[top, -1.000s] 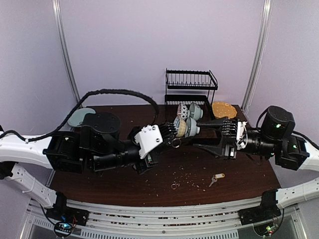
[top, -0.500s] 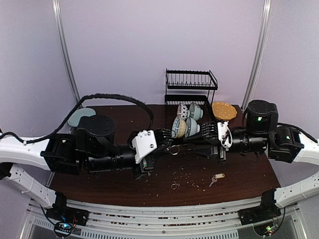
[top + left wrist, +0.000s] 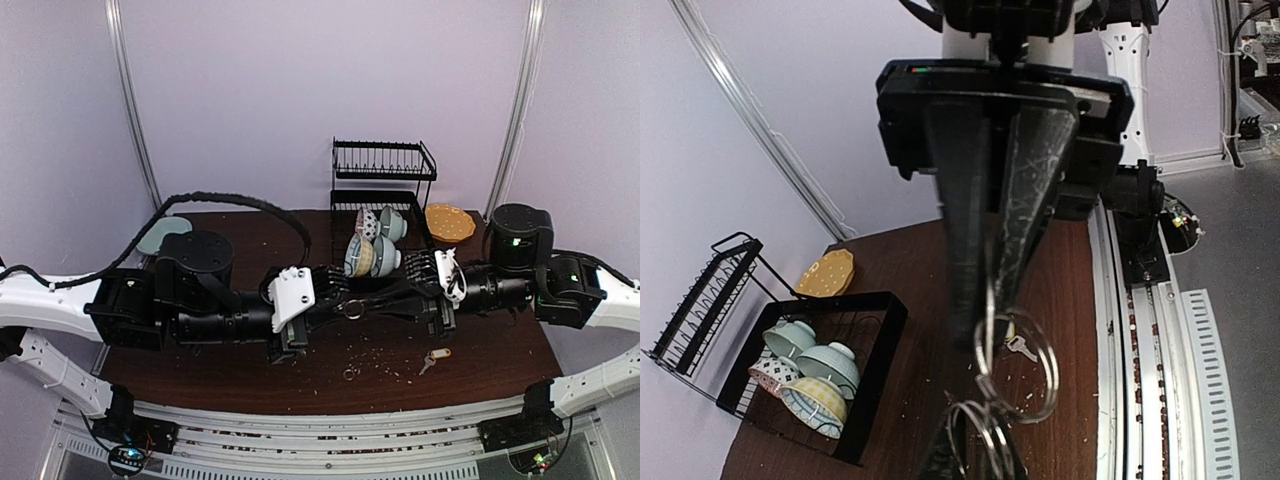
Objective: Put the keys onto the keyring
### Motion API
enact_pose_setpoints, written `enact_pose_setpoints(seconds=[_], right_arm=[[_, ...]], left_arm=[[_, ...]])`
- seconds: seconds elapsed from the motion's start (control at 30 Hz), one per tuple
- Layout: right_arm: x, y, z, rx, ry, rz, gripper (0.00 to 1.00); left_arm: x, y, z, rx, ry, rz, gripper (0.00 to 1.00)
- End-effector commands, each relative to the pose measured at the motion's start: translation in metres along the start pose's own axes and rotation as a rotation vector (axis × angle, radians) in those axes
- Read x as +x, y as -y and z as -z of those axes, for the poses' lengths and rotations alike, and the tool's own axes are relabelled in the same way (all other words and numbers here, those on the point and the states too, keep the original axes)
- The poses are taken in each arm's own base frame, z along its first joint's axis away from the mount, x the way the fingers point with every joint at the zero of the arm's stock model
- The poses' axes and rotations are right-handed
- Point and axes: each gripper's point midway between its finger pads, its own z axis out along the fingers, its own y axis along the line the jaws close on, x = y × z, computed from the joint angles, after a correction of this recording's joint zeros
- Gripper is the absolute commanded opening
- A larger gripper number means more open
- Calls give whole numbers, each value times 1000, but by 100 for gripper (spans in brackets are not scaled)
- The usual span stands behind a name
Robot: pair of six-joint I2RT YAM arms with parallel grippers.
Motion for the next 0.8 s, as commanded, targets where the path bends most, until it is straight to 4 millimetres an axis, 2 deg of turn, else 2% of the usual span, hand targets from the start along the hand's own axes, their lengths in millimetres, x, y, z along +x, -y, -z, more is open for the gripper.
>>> enact_pose_setpoints(seconds=[0.0,0.23,0.3,0.4,0.53,0.67,0.77], right_arm=[[2,-9,-5,-54,11,-32,0],[8,-10,-10,-61,1,-99,0],[9,-11,-10,-65,-2,-120,0],[8,-12,-8,-69,-1,-138,0],[7,-15,-6,-82,2,-146,0],[6,-16,-4,-85,12,-151,0],[4,-16,-3,-87,18,-152,0]], left_arm=[[-19,2,-1,22,87,-13,0],[-24,3,-3,19,129,-49,0],[-22,0,-3,-6,138,-59,19],[-23,-7,-2,-52,158,-54,32],[-25,-18,-3,-117,153,-53,35],[-17,-17,-13,-118,101,-83,45],[-12,-13,-21,-103,70,-113,43]])
